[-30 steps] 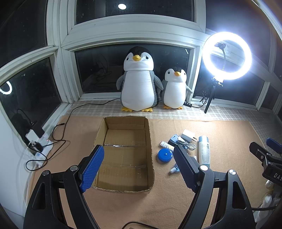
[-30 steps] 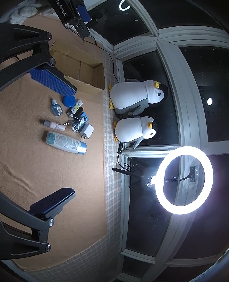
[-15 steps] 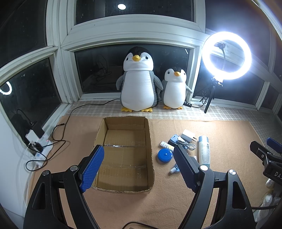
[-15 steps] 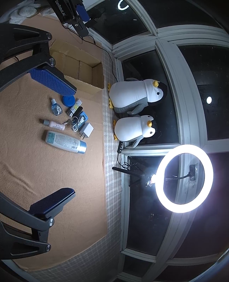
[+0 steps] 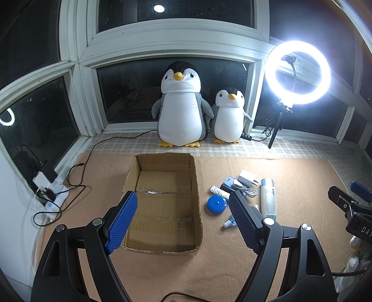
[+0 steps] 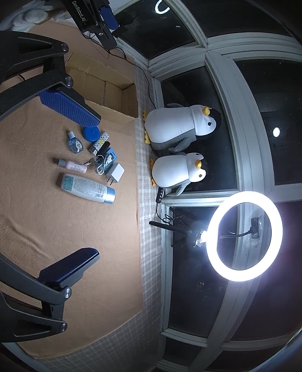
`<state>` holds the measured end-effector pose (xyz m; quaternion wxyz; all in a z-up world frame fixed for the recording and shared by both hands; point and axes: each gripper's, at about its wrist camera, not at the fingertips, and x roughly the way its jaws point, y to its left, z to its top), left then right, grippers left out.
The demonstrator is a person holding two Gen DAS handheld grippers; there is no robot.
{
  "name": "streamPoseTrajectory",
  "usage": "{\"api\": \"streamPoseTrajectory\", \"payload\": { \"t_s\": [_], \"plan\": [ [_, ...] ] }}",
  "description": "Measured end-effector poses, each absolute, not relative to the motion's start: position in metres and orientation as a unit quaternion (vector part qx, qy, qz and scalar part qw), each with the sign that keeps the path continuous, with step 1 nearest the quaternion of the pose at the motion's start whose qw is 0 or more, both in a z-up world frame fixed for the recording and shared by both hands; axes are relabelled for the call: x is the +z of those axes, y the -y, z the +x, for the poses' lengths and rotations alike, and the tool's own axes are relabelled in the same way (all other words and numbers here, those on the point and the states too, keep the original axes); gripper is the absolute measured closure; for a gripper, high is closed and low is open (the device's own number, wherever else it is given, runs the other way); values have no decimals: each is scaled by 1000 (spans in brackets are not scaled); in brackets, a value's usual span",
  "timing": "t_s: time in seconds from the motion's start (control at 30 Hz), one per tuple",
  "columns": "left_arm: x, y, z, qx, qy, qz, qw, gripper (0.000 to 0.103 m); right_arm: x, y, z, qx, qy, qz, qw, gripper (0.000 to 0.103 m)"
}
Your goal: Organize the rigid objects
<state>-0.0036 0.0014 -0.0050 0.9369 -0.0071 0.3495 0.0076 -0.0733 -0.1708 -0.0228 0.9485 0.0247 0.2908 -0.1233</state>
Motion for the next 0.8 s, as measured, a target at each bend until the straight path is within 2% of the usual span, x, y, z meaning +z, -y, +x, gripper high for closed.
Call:
{"api": "streamPoseTrajectory", "payload": {
  "t_s": [0.8],
  "plan": [
    [-6,-2,-3,6,-352,-7,936,22,-28,170,-70,-121,-298,27,946,0]
  ]
}}
